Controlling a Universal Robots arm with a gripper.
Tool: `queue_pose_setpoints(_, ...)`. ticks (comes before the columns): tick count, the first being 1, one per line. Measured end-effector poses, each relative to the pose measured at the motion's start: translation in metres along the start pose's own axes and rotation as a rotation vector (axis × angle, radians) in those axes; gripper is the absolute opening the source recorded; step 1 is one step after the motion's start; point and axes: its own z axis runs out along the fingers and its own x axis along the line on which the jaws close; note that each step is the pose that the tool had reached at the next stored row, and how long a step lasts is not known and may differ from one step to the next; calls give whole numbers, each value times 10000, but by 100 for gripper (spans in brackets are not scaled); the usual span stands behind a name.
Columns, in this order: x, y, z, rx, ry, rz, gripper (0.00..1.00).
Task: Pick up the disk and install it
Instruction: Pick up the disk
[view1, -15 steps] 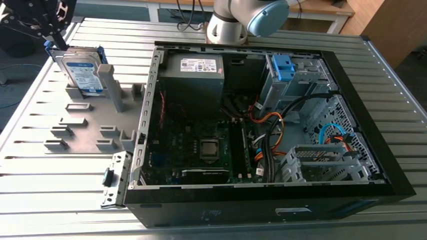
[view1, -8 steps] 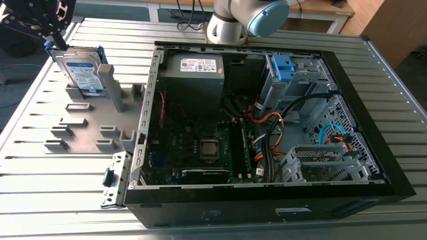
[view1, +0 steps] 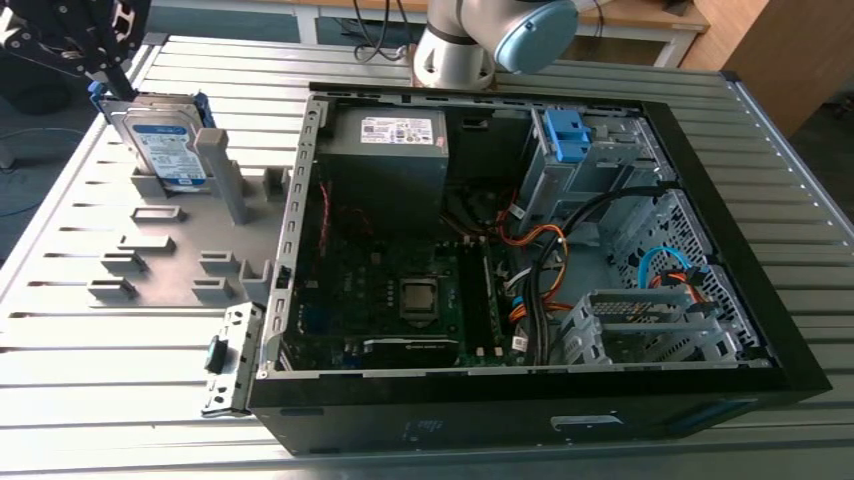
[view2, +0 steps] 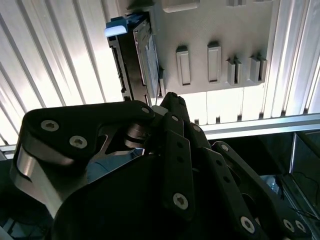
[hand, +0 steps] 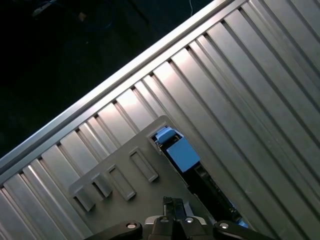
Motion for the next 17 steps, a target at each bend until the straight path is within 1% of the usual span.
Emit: queue_pose_setpoints(17, 0, 0, 0, -17, 18, -617, 11)
